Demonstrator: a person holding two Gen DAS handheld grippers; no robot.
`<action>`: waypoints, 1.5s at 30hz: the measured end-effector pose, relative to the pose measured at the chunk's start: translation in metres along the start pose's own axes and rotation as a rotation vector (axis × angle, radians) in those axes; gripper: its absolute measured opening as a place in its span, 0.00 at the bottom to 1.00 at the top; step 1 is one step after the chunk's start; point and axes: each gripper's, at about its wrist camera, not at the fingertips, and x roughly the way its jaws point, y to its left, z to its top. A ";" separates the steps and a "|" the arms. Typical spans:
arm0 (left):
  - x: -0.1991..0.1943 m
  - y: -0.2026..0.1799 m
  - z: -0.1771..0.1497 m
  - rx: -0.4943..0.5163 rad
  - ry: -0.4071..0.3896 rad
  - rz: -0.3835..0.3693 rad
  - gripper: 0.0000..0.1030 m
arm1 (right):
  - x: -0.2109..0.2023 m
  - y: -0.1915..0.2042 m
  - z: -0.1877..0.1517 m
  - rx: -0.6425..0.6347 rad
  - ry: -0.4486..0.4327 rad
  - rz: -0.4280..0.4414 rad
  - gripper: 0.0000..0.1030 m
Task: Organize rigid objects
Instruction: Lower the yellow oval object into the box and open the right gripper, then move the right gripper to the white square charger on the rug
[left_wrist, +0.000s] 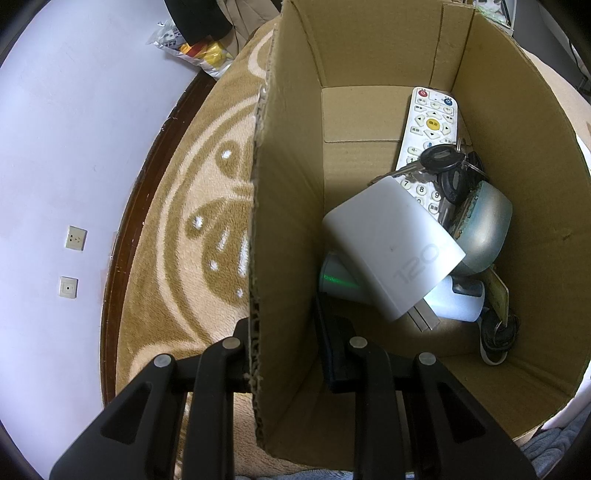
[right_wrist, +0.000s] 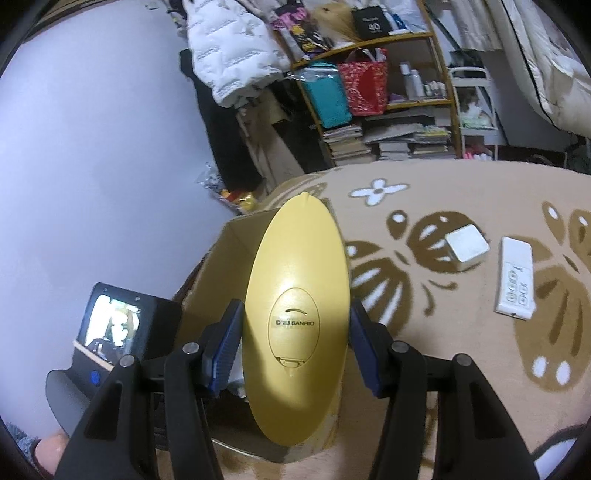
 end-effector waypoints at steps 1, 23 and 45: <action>0.000 0.000 0.000 0.000 0.000 0.000 0.22 | 0.000 0.002 -0.001 -0.005 0.000 0.014 0.57; 0.000 0.000 0.002 0.000 0.000 0.000 0.22 | 0.016 0.009 -0.012 -0.033 0.046 -0.008 0.58; 0.000 0.000 0.002 0.000 0.002 -0.006 0.22 | 0.015 0.003 -0.005 -0.087 0.029 -0.126 0.75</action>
